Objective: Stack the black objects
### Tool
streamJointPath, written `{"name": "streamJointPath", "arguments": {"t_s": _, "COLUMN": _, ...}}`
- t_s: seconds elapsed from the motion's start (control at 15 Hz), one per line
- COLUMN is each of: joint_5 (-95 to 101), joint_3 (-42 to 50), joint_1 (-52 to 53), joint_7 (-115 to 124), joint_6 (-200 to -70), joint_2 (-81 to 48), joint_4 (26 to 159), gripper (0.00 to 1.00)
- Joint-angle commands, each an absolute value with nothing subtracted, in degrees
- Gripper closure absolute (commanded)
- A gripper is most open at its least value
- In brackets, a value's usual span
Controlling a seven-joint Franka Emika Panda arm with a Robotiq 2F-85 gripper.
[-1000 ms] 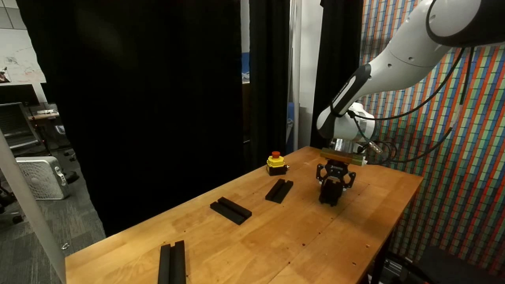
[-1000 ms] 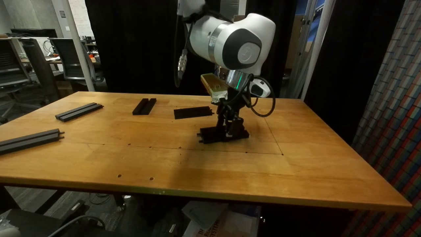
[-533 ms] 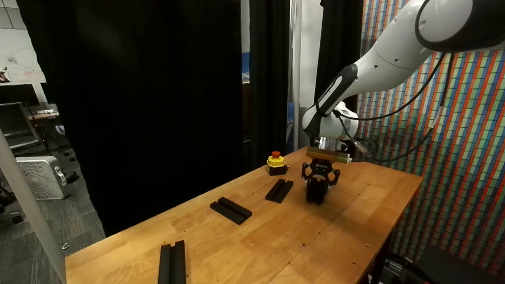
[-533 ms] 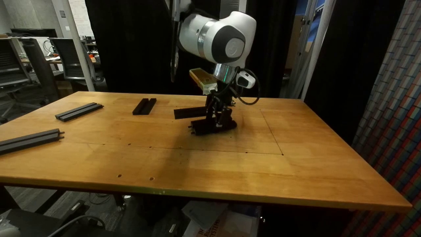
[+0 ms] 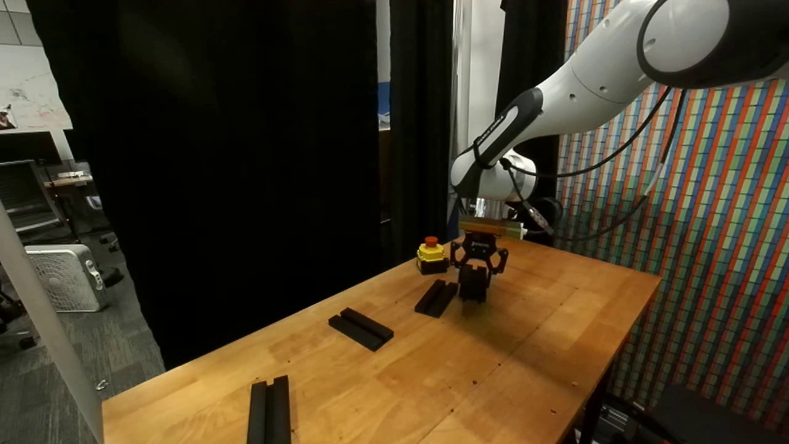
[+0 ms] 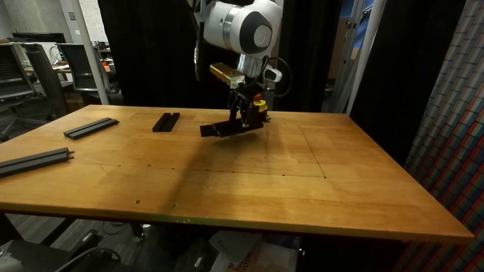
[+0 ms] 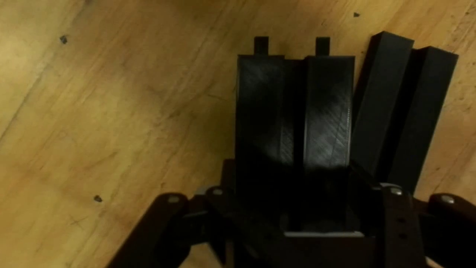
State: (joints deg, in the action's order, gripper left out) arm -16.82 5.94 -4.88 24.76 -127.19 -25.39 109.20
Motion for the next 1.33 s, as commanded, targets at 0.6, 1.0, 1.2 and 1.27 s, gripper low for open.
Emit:
{"name": "streamJointPath", "arguments": {"t_s": 0.6, "joint_5": -23.0, "joint_3": 3.5, "joint_1": -4.7, "joint_7": 29.0, "joint_6": -122.1, "joint_2": -34.7, "joint_4": 96.0, "gripper": 0.54}}
{"name": "streamJointPath", "arguments": {"t_s": 1.0, "joint_5": -24.7, "joint_3": 3.4, "joint_1": -3.2, "joint_7": 33.3, "joint_6": -123.4, "joint_2": -34.0, "joint_4": 97.1, "gripper": 0.54}}
{"name": "streamJointPath", "arguments": {"t_s": 1.2, "joint_5": -24.7, "joint_3": 3.4, "joint_1": -2.6, "joint_7": 35.5, "joint_6": -123.8, "joint_2": -34.1, "joint_4": 97.3, "gripper": 0.54}}
{"name": "streamJointPath", "arguments": {"t_s": 1.27, "joint_5": -24.7, "joint_3": 3.4, "joint_1": -2.5, "joint_7": 36.2, "joint_6": -124.3, "joint_2": -34.1, "joint_4": 97.4, "gripper": 0.54}}
